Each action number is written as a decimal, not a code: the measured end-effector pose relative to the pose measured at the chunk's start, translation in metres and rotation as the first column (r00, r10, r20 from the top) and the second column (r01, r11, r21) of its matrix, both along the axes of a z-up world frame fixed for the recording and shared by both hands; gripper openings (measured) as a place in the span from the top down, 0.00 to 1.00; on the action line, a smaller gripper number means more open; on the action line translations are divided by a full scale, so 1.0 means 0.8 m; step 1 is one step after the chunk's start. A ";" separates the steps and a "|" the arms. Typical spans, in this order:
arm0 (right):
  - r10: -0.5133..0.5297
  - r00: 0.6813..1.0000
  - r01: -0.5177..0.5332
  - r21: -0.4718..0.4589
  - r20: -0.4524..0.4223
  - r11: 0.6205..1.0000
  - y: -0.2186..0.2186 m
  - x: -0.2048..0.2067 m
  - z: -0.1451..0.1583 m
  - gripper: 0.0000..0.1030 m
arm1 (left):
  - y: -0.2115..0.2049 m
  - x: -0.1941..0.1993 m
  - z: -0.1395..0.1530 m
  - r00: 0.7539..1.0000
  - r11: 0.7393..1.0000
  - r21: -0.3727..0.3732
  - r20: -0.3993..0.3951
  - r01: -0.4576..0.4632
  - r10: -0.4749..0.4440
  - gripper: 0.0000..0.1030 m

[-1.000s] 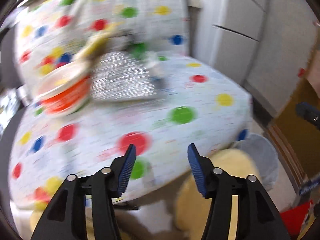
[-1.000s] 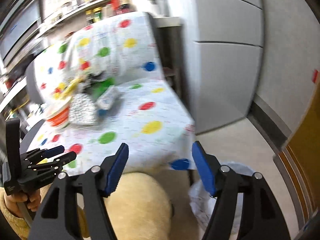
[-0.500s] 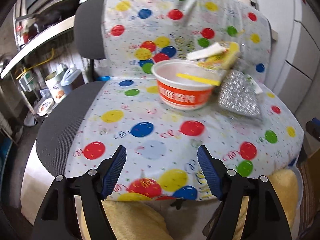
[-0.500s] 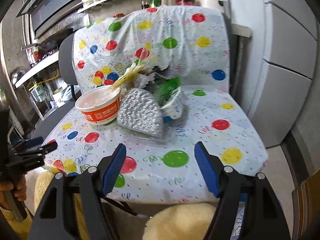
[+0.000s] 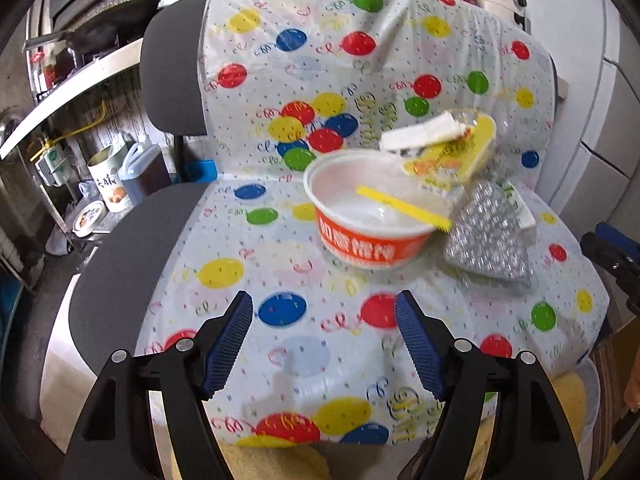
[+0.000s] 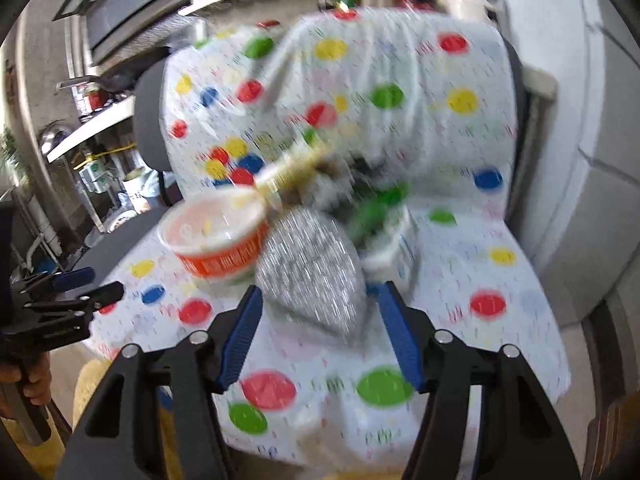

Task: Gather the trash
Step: 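Move both tools back toward the chair seat, then grasp the white tissue with the right gripper while the left gripper grasps the yellow snack bag, then carry tissue and snack bag over the trash bin and open both grippers, then move both tools back toward the chair seat, then grasp the silver foil wrapper with the right gripper while the left gripper approaches the noodle cup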

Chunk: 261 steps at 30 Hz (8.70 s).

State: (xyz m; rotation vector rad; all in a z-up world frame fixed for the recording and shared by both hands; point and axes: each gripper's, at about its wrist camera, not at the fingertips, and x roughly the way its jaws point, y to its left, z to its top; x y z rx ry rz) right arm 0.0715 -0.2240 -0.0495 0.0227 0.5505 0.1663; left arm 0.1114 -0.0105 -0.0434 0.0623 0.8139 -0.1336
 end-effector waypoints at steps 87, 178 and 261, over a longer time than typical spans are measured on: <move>-0.252 0.966 0.248 0.065 0.065 0.967 -0.121 -0.037 0.025 0.96 | -0.160 0.100 0.054 0.943 0.954 0.103 0.153 0.282 -0.296 0.98; -0.804 0.595 0.785 0.225 -0.010 0.578 -0.310 -0.349 -0.086 0.59 | -0.360 -0.165 -0.075 0.704 0.682 -0.194 0.076 0.706 -0.707 0.62; -0.107 0.991 0.109 -0.021 0.081 0.994 -0.053 -0.043 -0.041 0.92 | -0.012 0.095 -0.017 0.998 0.993 -0.096 0.010 -0.061 0.062 0.45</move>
